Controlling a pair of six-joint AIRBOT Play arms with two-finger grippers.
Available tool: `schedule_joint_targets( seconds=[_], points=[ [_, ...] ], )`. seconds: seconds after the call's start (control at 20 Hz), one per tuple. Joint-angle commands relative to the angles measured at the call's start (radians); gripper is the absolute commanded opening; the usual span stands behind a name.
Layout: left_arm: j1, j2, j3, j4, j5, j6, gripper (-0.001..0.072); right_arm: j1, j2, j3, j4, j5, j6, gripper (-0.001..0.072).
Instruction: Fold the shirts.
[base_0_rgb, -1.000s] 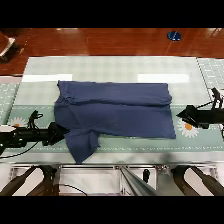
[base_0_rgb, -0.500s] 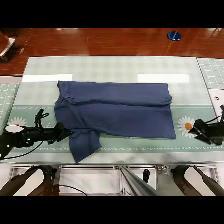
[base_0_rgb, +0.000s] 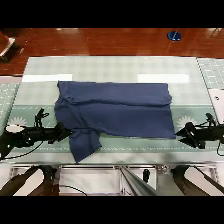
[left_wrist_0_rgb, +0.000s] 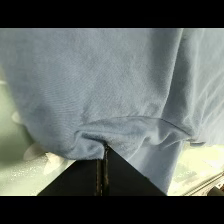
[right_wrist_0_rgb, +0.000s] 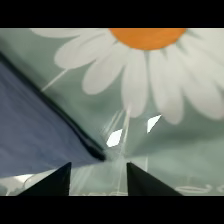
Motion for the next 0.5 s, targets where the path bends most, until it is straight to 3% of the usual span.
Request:
schedule_joint_targets(
  seconds=[0.0,0.2,0.25,0.3,0.35,0.45],
  points=[
    [0.0,0.0,0.0,0.0,0.01,0.002,0.0017,0.063,-0.056,-0.005,0.052,-0.071,-0.018,0.0405],
    [0.0,0.0,0.0,0.0,0.009,0.002,0.0017,0.166,-0.095,0.005,0.189,-0.173,-0.022,0.038],
    [0.0,0.0,0.004,0.001,0.008,0.002,0.0017,0.187,-0.095,0.021,0.196,-0.182,-0.024,0.0288],
    [0.0,0.0,0.015,0.001,0.009,0.003,0.0017,0.211,-0.095,0.045,0.199,-0.171,-0.056,0.0118],
    [0.001,0.0,0.034,-0.012,0.009,0.007,0.0017,0.232,-0.095,0.072,0.207,-0.148,-0.11,0.0025],
    [0.003,0.0,0.107,-0.06,-0.007,0.031,0.0017,0.265,-0.095,0.146,0.212,-0.103,-0.122,0.0025]
  ],
)
